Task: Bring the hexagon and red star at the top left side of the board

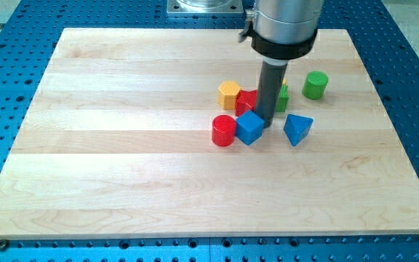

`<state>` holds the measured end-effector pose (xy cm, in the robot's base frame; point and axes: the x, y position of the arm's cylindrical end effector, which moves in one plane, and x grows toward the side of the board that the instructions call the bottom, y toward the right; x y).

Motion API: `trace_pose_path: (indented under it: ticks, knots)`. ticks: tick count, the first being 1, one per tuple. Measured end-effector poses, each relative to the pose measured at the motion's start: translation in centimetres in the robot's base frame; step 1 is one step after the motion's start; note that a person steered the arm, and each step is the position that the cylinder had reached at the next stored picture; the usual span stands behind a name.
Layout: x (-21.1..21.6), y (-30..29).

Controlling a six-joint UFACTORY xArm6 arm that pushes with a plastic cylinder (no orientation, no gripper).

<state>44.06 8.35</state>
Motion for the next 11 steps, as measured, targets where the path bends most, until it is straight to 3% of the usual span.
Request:
trace_pose_path:
  ticks: [2, 3, 4, 6, 7, 8, 9, 10, 11]
  knots:
    - [-2.9, 3.5]
    - [-3.3, -1.0]
    - [-3.3, -9.3]
    - [-10.8, -8.5]
    - [-9.0, -13.5]
    - [-2.3, -15.3]
    - [-1.4, -14.4]
    - [-4.2, -12.6]
    - [-0.4, -10.8]
